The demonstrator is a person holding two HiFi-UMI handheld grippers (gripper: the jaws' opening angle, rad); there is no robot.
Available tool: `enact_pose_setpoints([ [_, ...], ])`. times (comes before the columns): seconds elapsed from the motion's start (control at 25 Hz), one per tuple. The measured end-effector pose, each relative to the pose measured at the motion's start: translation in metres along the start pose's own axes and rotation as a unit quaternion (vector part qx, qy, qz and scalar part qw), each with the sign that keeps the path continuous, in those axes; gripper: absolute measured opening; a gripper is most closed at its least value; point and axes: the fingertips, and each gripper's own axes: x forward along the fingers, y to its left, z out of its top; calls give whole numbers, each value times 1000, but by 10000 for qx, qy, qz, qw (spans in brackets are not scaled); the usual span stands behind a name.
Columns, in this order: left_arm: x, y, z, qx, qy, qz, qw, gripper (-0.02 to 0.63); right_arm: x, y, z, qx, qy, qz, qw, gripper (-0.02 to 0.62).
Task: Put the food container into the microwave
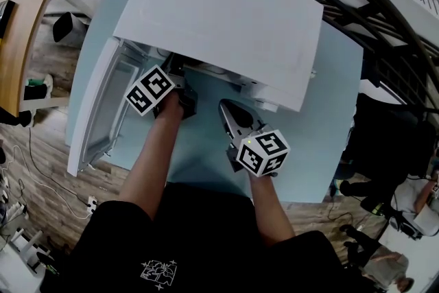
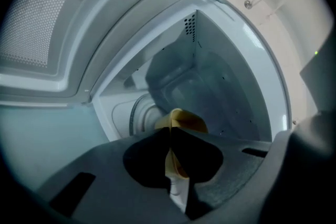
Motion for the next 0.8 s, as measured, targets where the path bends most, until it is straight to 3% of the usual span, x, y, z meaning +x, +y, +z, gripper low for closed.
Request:
enact_pose_setpoints([
  [0.8, 10, 5, -5, -266, -2, -303, 9992, 27, 4, -4, -3, 33, 47, -43, 10000, 6],
])
